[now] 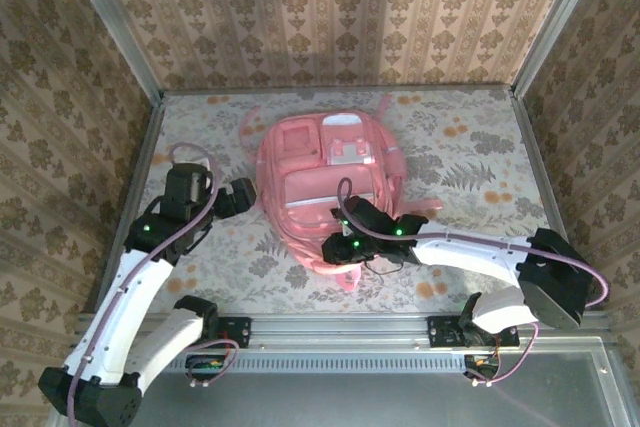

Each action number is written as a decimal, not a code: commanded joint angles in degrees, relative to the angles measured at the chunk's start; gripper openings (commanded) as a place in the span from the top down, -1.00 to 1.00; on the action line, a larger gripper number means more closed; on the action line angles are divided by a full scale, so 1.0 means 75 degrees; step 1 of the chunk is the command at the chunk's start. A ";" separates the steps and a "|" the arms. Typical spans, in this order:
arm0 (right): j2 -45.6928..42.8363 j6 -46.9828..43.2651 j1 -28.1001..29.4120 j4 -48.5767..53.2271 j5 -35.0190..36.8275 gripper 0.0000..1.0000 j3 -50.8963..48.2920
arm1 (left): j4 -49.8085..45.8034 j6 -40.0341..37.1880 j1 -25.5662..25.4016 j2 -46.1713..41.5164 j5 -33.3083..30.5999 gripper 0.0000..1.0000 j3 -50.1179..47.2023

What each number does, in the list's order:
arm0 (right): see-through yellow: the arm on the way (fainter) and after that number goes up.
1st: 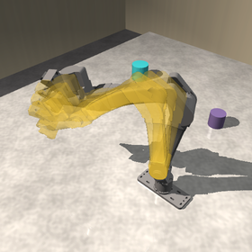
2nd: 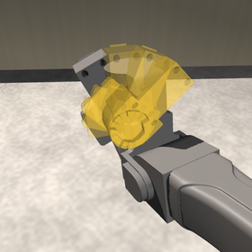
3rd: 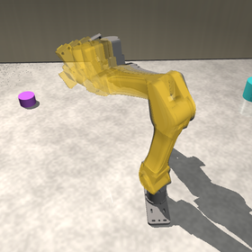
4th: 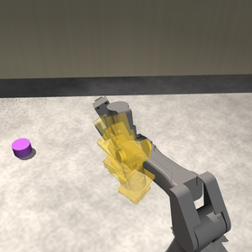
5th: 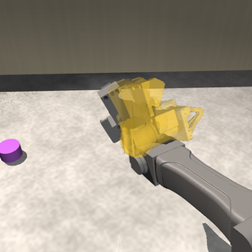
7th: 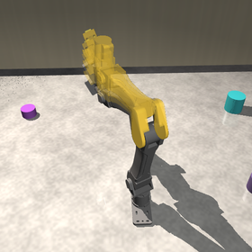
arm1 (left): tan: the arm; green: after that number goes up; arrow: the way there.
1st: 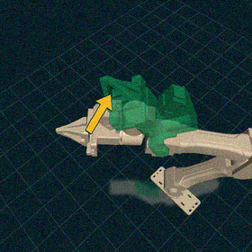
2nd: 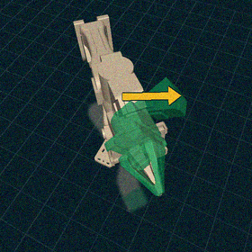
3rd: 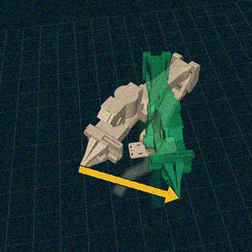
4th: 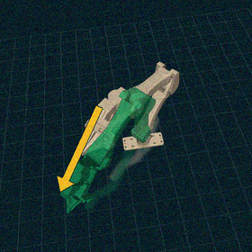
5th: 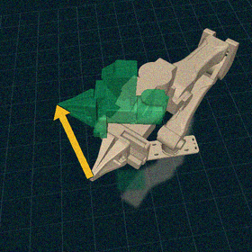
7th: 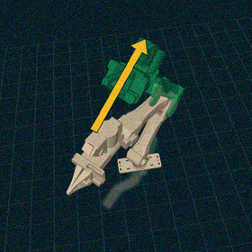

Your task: Pack the student bag

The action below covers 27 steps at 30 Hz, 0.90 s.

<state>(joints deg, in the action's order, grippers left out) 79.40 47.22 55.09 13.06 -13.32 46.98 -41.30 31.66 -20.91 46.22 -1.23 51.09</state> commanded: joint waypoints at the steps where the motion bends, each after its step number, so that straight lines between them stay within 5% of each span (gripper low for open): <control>1: -0.0039 -0.0566 0.0231 -0.0101 -0.0934 0.50 -0.0044 | 0.0039 -0.0284 0.0057 -0.0186 0.0374 -1.00 0.0085; 4: 0.0336 -0.0617 0.0225 -0.0362 -0.1317 0.41 0.0046 | 0.0244 -0.0360 0.0069 -0.0188 0.0728 -1.00 0.0034; 7: 0.0640 -0.0705 0.0223 -0.0375 -0.1519 0.01 0.0223 | 0.0570 -0.0539 0.0069 -0.0252 0.1184 -1.00 -0.0053; 10: 0.0726 -0.0797 0.0226 -0.0549 -0.1810 -0.18 0.0264 | 0.0789 -0.0670 0.0070 -0.0377 0.1378 -1.00 -0.0077; 23: 0.1817 -0.0988 -0.0091 -0.2066 -0.2187 -0.35 0.1002 | 0.1511 -0.0905 0.0079 -0.0537 0.0993 -1.00 -0.0262; 27: 0.1989 -0.1088 -0.0112 -0.2078 -0.2584 -0.35 0.1346 | 0.2269 -0.1176 0.0083 -0.1178 0.0243 -1.00 -0.0894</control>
<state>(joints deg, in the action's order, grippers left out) 93.91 41.45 55.20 1.19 -30.35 53.91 -29.45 25.78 -20.88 40.71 5.08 46.94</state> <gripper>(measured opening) 0.673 0.999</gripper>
